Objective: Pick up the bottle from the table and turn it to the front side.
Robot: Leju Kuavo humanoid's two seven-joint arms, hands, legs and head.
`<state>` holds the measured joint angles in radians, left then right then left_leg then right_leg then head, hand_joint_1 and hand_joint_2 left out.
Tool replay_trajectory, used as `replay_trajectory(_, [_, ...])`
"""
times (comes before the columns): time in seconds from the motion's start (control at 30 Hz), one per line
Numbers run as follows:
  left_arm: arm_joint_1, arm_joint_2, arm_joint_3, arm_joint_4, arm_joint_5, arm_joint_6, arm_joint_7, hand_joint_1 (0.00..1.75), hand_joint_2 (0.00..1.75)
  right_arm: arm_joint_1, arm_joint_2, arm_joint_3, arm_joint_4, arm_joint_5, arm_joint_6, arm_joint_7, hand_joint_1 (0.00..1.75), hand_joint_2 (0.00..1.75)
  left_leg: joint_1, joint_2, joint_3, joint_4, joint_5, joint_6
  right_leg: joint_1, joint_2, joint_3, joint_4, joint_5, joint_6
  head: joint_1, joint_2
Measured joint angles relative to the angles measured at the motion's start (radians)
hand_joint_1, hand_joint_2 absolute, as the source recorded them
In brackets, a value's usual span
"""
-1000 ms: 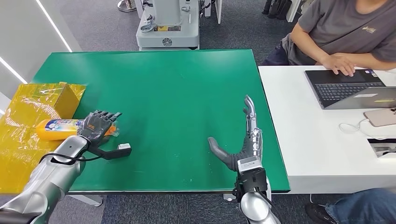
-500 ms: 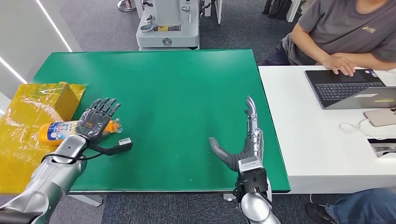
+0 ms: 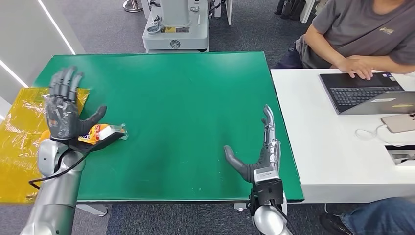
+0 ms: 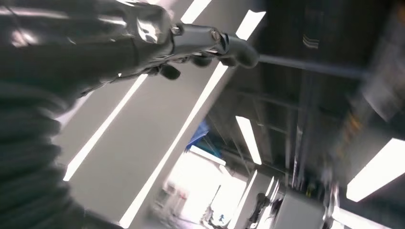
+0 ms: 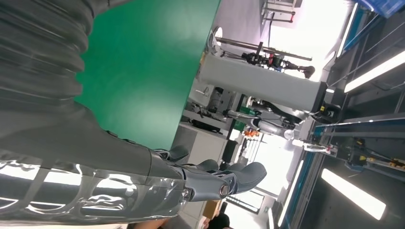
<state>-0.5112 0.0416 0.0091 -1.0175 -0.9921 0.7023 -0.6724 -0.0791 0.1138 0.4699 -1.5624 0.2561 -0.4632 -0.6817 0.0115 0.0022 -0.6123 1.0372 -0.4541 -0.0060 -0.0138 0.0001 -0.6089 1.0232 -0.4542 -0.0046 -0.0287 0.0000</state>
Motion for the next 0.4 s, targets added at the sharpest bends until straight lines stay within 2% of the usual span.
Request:
replay_trajectory(0.1, [0.043,-0.045,-0.019,-0.154,0.344,0.0,-0.01,0.0,1.75,0.003,0.003,0.0,-0.001,0.0,-0.002,0.004,0.0,1.75,0.0,-0.001,0.0,0.0,0.0,0.0,0.0,-0.001,0.0,0.0,0.0,0.0,0.0,0.0])
replay_trajectory(0.17, [0.074,-0.067,-0.049,-0.247,0.5,0.0,-0.011,0.0,1.75,0.005,0.004,0.0,-0.001,0.0,-0.004,0.008,0.0,1.75,0.0,-0.001,0.0,0.0,0.0,0.0,0.0,-0.001,0.0,-0.001,0.0,0.0,0.0,0.0])
replay_trajectory(0.3, [0.11,-0.093,-0.097,-0.359,0.575,-0.013,-0.012,0.0,1.75,0.007,0.005,-0.001,-0.001,0.0,-0.005,0.01,0.0,1.75,0.0,-0.001,0.0,0.0,0.0,0.0,0.0,-0.002,0.001,-0.001,0.0,0.001,0.0,0.0])
replay_trajectory(0.4, [0.136,-0.106,-0.132,-0.397,0.737,-0.114,-0.012,0.0,1.75,0.009,0.005,-0.001,-0.001,-0.001,-0.008,0.01,0.0,1.75,-0.001,-0.001,0.001,0.0,-0.001,0.0,-0.001,-0.001,0.001,-0.001,0.0,0.001,0.0,0.0])
